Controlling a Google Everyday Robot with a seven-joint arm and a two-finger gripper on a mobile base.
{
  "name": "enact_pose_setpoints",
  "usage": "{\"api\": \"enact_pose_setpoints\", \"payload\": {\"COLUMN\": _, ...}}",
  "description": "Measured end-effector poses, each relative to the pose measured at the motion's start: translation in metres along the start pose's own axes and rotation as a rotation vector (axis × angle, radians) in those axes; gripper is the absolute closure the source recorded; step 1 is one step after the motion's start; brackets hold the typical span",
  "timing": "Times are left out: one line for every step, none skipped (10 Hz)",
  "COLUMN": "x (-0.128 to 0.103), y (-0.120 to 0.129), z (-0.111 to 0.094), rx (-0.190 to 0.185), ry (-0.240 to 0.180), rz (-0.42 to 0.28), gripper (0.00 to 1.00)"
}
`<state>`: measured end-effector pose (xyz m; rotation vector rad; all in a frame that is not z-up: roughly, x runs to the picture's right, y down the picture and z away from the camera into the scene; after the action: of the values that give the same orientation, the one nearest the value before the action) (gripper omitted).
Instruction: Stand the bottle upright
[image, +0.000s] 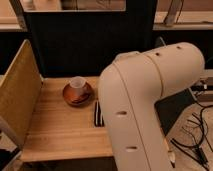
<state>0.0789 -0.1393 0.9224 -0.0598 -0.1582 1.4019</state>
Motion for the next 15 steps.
{"api": "enact_pose_setpoints", "payload": {"x": -0.003, "y": -0.009, "z": 0.003, "rx": 0.017, "ry": -0.013, "rz": 0.003, "gripper": 1.0}}
{"api": "enact_pose_setpoints", "payload": {"x": -0.003, "y": -0.019, "z": 0.006, "rx": 0.032, "ry": -0.023, "rz": 0.012, "gripper": 1.0}}
{"api": "enact_pose_setpoints", "payload": {"x": -0.003, "y": -0.023, "z": 0.006, "rx": 0.036, "ry": -0.025, "rz": 0.017, "gripper": 1.0}}
{"api": "enact_pose_setpoints", "payload": {"x": -0.002, "y": -0.022, "z": 0.007, "rx": 0.035, "ry": -0.024, "rz": 0.016, "gripper": 1.0}}
{"api": "enact_pose_setpoints", "payload": {"x": -0.003, "y": -0.02, "z": 0.007, "rx": 0.033, "ry": -0.025, "rz": 0.015, "gripper": 0.95}}
{"api": "enact_pose_setpoints", "payload": {"x": -0.003, "y": -0.02, "z": 0.007, "rx": 0.034, "ry": -0.024, "rz": 0.015, "gripper": 0.93}}
{"api": "enact_pose_setpoints", "payload": {"x": -0.003, "y": -0.022, "z": 0.007, "rx": 0.035, "ry": -0.024, "rz": 0.016, "gripper": 0.96}}
{"api": "enact_pose_setpoints", "payload": {"x": -0.003, "y": -0.022, "z": 0.007, "rx": 0.035, "ry": -0.024, "rz": 0.016, "gripper": 0.99}}
{"api": "enact_pose_setpoints", "payload": {"x": -0.003, "y": -0.02, "z": 0.007, "rx": 0.034, "ry": -0.024, "rz": 0.015, "gripper": 0.97}}
{"api": "enact_pose_setpoints", "payload": {"x": -0.003, "y": -0.02, "z": 0.007, "rx": 0.034, "ry": -0.024, "rz": 0.015, "gripper": 0.89}}
{"api": "enact_pose_setpoints", "payload": {"x": -0.003, "y": -0.021, "z": 0.007, "rx": 0.034, "ry": -0.024, "rz": 0.015, "gripper": 0.81}}
{"api": "enact_pose_setpoints", "payload": {"x": -0.003, "y": -0.021, "z": 0.007, "rx": 0.034, "ry": -0.024, "rz": 0.015, "gripper": 0.71}}
{"api": "enact_pose_setpoints", "payload": {"x": -0.003, "y": -0.021, "z": 0.007, "rx": 0.034, "ry": -0.024, "rz": 0.015, "gripper": 0.59}}
{"api": "enact_pose_setpoints", "payload": {"x": -0.003, "y": -0.021, "z": 0.007, "rx": 0.034, "ry": -0.024, "rz": 0.015, "gripper": 0.51}}
{"api": "enact_pose_setpoints", "payload": {"x": -0.003, "y": -0.021, "z": 0.007, "rx": 0.034, "ry": -0.024, "rz": 0.016, "gripper": 0.39}}
